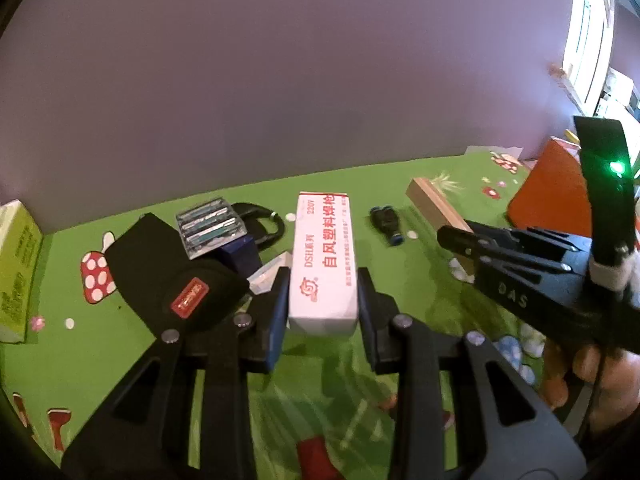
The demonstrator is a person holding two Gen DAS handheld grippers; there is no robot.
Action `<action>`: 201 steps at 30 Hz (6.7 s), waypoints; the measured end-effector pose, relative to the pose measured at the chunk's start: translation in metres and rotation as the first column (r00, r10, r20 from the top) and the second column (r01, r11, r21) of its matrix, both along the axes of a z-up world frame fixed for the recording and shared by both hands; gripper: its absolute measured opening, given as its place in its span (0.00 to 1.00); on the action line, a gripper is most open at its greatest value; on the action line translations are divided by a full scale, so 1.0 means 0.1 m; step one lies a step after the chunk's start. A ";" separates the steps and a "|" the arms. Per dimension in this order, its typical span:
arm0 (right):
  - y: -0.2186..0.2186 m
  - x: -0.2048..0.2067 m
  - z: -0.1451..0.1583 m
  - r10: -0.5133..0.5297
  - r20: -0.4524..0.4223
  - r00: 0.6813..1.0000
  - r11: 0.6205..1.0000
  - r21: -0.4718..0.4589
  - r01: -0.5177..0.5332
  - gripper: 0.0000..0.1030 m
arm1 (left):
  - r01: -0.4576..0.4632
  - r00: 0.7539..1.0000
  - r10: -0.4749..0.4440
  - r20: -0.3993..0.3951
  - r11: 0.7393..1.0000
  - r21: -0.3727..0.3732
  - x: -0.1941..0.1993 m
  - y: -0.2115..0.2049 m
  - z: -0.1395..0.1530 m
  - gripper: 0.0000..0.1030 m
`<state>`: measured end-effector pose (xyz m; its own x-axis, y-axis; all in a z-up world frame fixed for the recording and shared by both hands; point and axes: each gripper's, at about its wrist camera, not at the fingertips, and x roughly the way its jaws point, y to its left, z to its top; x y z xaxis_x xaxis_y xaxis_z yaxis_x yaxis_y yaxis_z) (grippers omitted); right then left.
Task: Organize objects
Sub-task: 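Grasp the white box with red print with the left gripper, then carry the wooden stick and white box over the storage box, then open both grippers to drop the items into the storage box, then move both grippers back over the mat, then grasp the flat white card with the right gripper, then grasp the clear razor-cartridge pack with the left gripper, then carry the razor pack and white card over the orange storage box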
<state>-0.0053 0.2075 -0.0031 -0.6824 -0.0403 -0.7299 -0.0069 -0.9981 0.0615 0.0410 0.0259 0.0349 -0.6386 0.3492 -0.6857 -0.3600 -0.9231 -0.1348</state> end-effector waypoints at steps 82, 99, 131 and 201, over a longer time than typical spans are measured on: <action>1.67 2.35 1.20 -0.238 -0.248 0.939 0.969 0.001 0.246 0.58 | 0.317 0.945 -0.296 -0.140 0.934 0.167 1.33 1.97 0.92 0.68; 0.74 2.01 1.19 -0.027 -0.222 0.975 0.998 0.057 0.040 0.72 | 0.052 0.998 -0.043 -0.037 0.958 0.282 0.83 0.70 0.56 0.69; -1.09 0.34 -0.01 0.354 0.071 0.933 0.924 0.128 -0.360 0.73 | -0.347 0.938 0.323 0.126 0.883 0.318 0.42 -1.24 -0.04 0.69; -0.01 0.81 0.35 0.072 -0.078 0.994 0.978 -0.188 -0.086 0.42 | -0.256 0.967 0.256 0.020 0.966 0.038 0.10 -0.07 0.14 0.49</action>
<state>0.0761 0.2067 0.0322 -0.7209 -0.2305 -0.6536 0.0829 -0.9650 0.2489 0.0508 0.0192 0.0488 -0.7004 0.2024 -0.6844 -0.1101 -0.9781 -0.1766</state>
